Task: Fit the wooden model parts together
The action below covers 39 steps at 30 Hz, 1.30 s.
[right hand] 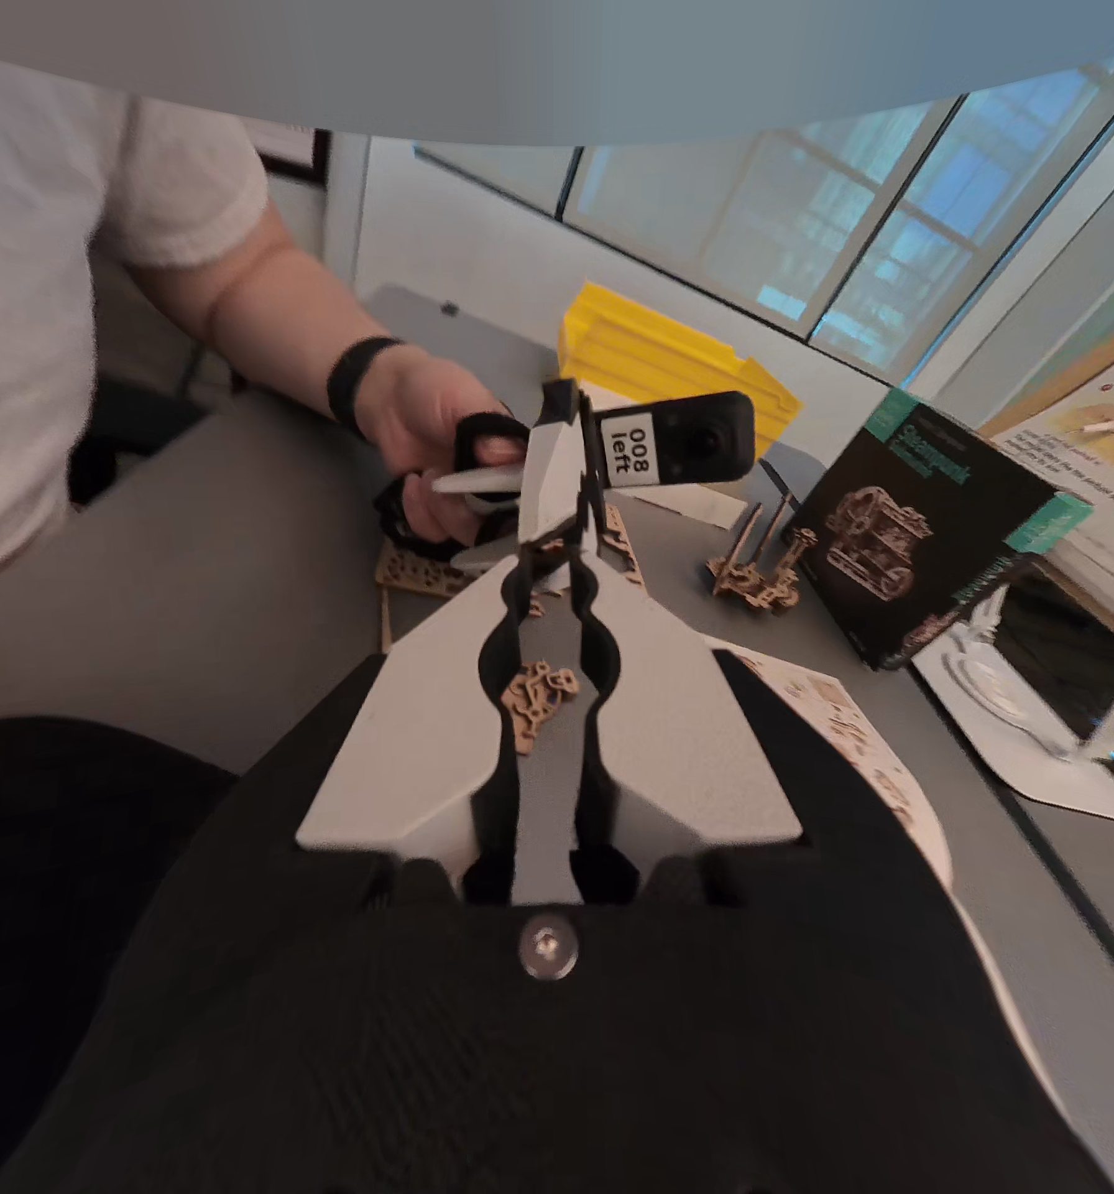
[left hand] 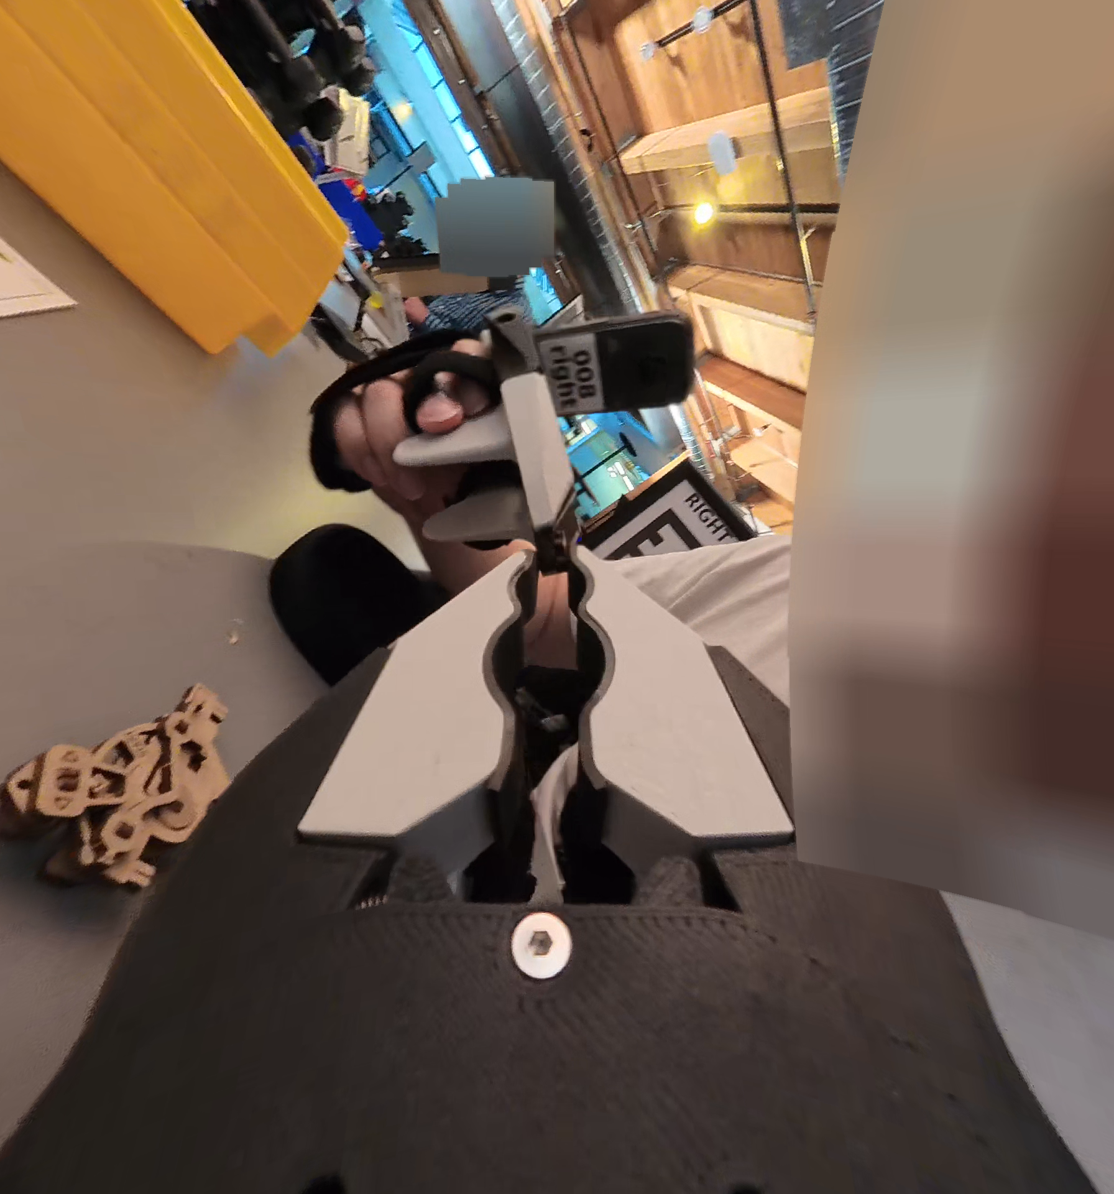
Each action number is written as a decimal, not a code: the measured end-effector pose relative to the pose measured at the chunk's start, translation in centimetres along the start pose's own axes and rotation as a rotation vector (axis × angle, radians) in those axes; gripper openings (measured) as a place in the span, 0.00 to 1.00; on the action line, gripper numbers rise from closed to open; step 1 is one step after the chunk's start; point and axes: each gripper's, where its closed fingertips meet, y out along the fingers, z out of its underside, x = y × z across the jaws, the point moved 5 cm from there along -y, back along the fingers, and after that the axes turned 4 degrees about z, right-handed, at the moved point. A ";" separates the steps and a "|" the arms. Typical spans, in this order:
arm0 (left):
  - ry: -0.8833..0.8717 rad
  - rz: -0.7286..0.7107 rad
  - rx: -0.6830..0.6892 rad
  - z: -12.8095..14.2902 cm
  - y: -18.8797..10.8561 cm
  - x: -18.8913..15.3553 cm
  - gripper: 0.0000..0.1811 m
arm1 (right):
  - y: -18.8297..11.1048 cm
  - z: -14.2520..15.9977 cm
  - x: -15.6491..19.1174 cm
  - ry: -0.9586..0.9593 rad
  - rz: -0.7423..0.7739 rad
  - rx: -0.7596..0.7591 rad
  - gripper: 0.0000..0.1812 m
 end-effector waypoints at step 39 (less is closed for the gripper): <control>0.060 -0.159 0.143 0.7 -0.7 1.1 0.00 | 0.0 1.4 1.0 -0.064 -0.002 0.195 0.08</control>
